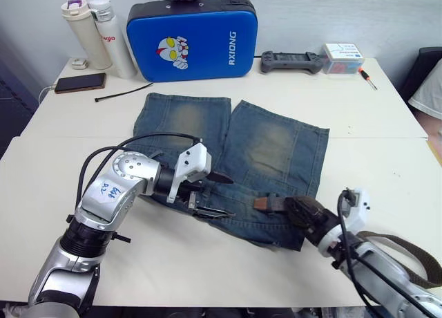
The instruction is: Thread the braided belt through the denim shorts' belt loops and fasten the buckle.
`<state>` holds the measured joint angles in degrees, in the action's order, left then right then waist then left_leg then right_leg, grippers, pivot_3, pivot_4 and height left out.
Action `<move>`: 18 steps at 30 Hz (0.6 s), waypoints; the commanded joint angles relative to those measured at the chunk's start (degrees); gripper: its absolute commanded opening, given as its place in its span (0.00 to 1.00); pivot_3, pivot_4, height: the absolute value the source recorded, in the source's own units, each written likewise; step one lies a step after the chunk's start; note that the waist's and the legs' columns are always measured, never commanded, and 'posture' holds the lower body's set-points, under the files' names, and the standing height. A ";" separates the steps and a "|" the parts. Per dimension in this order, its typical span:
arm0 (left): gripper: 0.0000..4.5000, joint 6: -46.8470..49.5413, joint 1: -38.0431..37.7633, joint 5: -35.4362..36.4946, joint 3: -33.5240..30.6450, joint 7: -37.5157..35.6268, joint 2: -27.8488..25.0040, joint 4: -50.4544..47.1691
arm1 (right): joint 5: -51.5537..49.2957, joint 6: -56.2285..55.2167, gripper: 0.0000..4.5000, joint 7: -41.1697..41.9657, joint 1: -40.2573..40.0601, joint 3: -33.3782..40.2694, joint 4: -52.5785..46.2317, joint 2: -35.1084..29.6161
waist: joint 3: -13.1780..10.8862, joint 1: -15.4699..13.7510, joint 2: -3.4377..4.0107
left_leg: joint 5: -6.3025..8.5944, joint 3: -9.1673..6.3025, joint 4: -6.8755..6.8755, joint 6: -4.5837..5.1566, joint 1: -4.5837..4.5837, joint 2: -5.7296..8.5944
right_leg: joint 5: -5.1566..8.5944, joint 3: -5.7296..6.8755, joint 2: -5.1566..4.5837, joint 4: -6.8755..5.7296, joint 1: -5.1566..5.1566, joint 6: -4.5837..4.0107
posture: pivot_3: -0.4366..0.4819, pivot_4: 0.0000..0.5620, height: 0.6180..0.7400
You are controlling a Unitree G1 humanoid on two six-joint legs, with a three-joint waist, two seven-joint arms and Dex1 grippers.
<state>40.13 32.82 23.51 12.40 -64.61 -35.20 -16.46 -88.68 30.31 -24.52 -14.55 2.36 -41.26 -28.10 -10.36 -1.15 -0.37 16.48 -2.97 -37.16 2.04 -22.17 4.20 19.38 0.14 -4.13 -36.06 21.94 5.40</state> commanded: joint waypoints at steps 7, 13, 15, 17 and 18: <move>1.00 -1.23 2.03 0.42 1.16 -0.67 0.37 0.40 | 6.60 3.72 0.19 2.13 5.30 -3.91 4.00 2.06 | 0.01 0.30 0.00 | -0.02 0.08 0.03 -0.05 0.00 0.00 | 0.04 -0.09 0.02 -0.17 0.13 -0.07 | 0.48 0.27 1.00; 1.00 -3.03 2.62 -0.11 2.83 -1.46 1.24 2.12 | 0.18 0.80 0.79 1.25 -1.82 3.39 -1.17 2.34 | 0.02 -0.01 -0.01 | -0.04 0.26 -0.03 -0.08 -0.23 0.02 | 0.06 -0.29 0.01 -0.49 0.49 -0.10 | 0.48 0.27 1.00; 1.00 -3.71 2.89 -0.33 3.32 -1.69 1.66 2.82 | -2.33 -0.42 0.99 0.78 -5.14 5.35 -2.60 2.80 | 0.03 -0.26 -0.03 | -0.04 0.26 -0.04 -0.07 -0.21 0.02 | 0.05 -0.31 0.01 -0.49 0.47 -0.09 | 0.48 0.27 1.00; 1.00 -4.53 3.38 -0.58 3.87 -1.99 2.27 3.79 | -4.89 -1.83 0.99 0.23 -8.88 6.48 -3.79 3.76 | 0.03 -0.27 -0.03 | -0.03 0.26 -0.03 -0.07 -0.22 0.03 | 0.06 -0.32 0.01 -0.49 0.47 -0.09 | 0.48 0.27 1.00; 1.00 -4.95 3.62 -0.73 4.18 -2.16 2.52 4.27 | -5.72 -2.48 0.99 -0.24 -10.21 6.58 -4.25 4.26 | 0.04 -0.20 -0.04 | -0.03 0.26 -0.02 -0.06 -0.22 0.03 | 0.06 -0.32 0.01 -0.49 0.48 -0.09 | 0.48 0.27 1.00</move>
<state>36.63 35.27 22.92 16.21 -66.10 -33.29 -11.96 -91.86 29.40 -23.86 -23.32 7.85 -43.20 -24.63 -10.32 -1.35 -0.41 16.45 -2.70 -37.17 1.97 -22.38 4.22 19.43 -0.19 -4.12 -36.55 22.42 5.30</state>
